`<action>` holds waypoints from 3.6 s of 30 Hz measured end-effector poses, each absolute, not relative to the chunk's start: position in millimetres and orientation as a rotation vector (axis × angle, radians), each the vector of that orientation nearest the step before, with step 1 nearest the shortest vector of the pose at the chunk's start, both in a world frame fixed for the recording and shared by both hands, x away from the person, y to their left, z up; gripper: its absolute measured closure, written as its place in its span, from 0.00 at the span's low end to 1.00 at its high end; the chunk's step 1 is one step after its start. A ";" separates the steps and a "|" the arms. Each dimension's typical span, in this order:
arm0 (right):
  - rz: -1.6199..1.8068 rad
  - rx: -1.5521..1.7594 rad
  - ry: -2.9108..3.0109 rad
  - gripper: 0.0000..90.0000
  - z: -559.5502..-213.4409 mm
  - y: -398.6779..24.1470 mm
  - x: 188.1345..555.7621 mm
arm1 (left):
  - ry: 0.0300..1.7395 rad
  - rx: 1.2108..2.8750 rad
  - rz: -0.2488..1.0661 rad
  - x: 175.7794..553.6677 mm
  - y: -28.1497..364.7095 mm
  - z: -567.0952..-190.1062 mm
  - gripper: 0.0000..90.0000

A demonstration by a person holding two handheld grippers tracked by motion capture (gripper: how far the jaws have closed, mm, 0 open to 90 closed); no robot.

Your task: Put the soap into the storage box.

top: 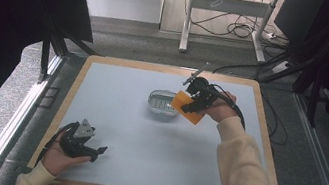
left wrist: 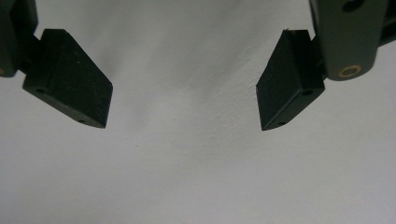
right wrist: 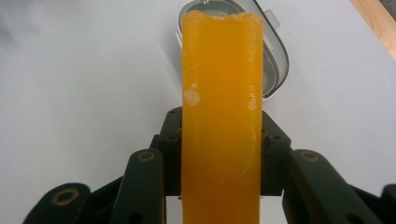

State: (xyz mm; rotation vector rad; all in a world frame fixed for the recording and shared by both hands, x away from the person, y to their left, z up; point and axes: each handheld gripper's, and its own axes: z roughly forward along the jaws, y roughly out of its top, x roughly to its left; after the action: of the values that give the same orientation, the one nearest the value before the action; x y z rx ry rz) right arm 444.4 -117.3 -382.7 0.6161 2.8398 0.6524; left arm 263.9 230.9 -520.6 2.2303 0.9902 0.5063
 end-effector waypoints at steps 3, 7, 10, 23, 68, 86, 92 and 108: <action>0.641 0.612 2.840 0.68 -382.1 -115.3 447.3 | 0.990 2.231 0.507 263.9 231.0 -520.6 0.21; 0.624 0.595 2.843 0.68 -380.9 -111.8 450.9 | 0.983 2.238 0.509 263.8 231.0 -520.5 0.21; 0.619 0.574 2.851 0.68 -380.5 -109.1 453.5 | 0.983 2.239 0.511 263.8 231.3 -520.4 0.21; 0.580 0.506 2.865 0.68 -385.1 -94.0 466.1 | 0.981 2.240 0.512 263.7 231.5 -520.2 0.21; 0.475 0.350 2.915 0.68 -398.7 -53.7 505.6 | 0.976 2.247 0.497 265.4 229.0 -521.5 0.21; 0.451 0.210 2.962 0.68 -411.3 -30.6 519.6 | 0.980 2.250 0.496 266.3 231.5 -522.3 0.21; 0.429 0.181 2.971 0.68 -421.2 -27.2 523.9 | 0.985 2.249 0.496 266.4 231.8 -523.1 0.21; 0.396 0.095 3.006 0.68 -434.9 -26.3 529.1 | 0.984 2.257 0.500 266.7 232.3 -524.0 0.21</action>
State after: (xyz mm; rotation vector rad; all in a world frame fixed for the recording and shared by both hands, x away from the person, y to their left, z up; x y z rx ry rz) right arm 529.1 -26.3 -434.9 0.0954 3.0057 0.3960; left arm 266.7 232.3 -524.0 2.2574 0.9843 0.4997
